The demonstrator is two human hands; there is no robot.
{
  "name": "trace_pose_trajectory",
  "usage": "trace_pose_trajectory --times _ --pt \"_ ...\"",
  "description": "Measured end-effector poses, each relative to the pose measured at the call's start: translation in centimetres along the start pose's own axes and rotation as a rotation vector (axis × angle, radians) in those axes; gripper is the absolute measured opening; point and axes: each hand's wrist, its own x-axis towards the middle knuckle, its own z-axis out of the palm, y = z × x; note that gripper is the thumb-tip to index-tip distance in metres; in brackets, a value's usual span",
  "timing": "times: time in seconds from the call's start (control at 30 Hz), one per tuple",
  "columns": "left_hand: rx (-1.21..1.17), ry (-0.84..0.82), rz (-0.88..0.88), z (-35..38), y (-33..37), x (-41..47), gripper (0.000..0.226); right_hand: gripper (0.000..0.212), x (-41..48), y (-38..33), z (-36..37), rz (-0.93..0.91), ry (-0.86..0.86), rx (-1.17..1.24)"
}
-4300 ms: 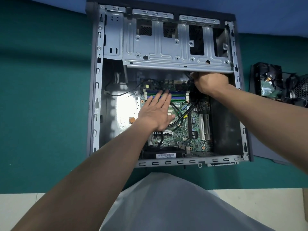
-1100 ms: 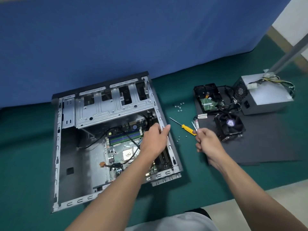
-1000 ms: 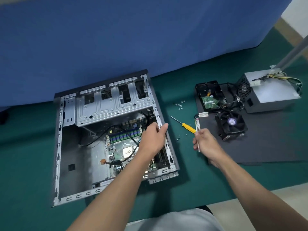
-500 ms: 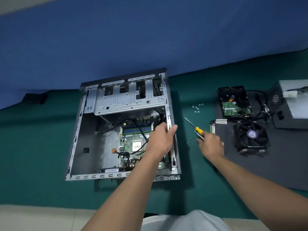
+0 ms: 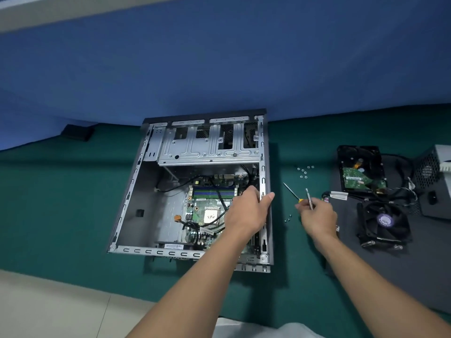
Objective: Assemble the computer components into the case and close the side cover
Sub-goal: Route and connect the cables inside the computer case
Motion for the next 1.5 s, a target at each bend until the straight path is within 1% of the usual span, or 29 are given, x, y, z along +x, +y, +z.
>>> trace_pose_trajectory --times 0.07,0.13,0.17,0.23,0.3,0.4,0.5,0.6,0.67,0.73,0.83,0.93,1.07,1.2,1.3,1.37,1.5 --pt "-0.027 0.131 0.057 -0.3 0.1 -0.3 0.037 0.012 -0.9 -2.1 -0.8 0.064 -0.056 0.33" --pt "-0.194 0.269 0.156 -1.0 0.5 -0.5 0.029 0.009 -2.1 -4.2 -1.6 0.088 -0.16 0.594" --pt "-0.301 0.295 0.194 -1.4 0.8 -0.5 0.024 0.008 -2.7 -5.2 -1.7 0.082 -0.223 0.709" --pt "-0.503 0.277 0.235 -2.4 1.4 -0.4 0.016 0.006 -4.1 -7.4 -1.7 0.058 -0.344 0.882" --pt "-0.663 0.245 0.251 -3.5 1.8 -0.3 0.011 0.007 -5.4 -9.4 -1.0 0.053 -0.422 0.989" --pt "-0.806 0.215 0.248 -5.0 1.5 -0.1 0.014 0.01 -7.1 -12.0 0.4 0.082 -0.443 1.053" --pt "-0.843 0.189 0.231 -6.6 0.1 0.4 0.014 0.013 -8.5 -13.8 2.1 0.074 -0.378 1.021" --pt "-0.874 0.172 0.176 -8.0 -1.8 0.9 0.012 0.017 -10.0 -15.0 4.4 0.034 -0.272 0.925" --pt "-0.916 0.15 0.124 -9.0 -3.1 1.3 0.013 0.021 -11.0 -15.6 6.3 -0.009 -0.181 0.838" --pt "-1.006 0.132 0.067 -10.0 -4.7 1.5 0.012 0.021 -11.9 -16.0 8.3 -0.055 -0.109 0.722" --pt "-1.058 0.106 0.027 -11.7 -7.6 2.1 0.011 0.021 -13.0 -16.5 11.2 -0.094 -0.059 0.575" --pt "-1.076 0.085 0.012 -13.3 -10.4 3.0 0.011 0.024 -13.9 -17.0 13.6 -0.14 -0.1 0.47" --pt "-1.023 0.127 -0.021 -14.9 -13.7 4.9 0.016 0.021 -14.3 -17.8 15.8 -0.151 -0.246 0.395" --pt "-0.907 0.169 -0.075 -15.2 -16.7 6.7 0.02 0.011 -13.3 -18.0 16.4 -0.092 -0.298 0.251" --pt "-0.742 0.191 -0.111 -14.5 -18.5 7.5 0.02 0.01 -12.4 -17.3 16.3 -0.042 -0.328 0.109" --pt "-0.65 0.173 -0.122 -13.5 -19.0 7.9 0.016 0.011 -11.8 -16.5 16.3 -0.025 -0.346 0.034" --pt "-0.619 0.108 -0.184 -11.5 -18.9 8.7 0.014 0.012 -10.9 -14.6 16.3 0.027 -0.379 -0.025"
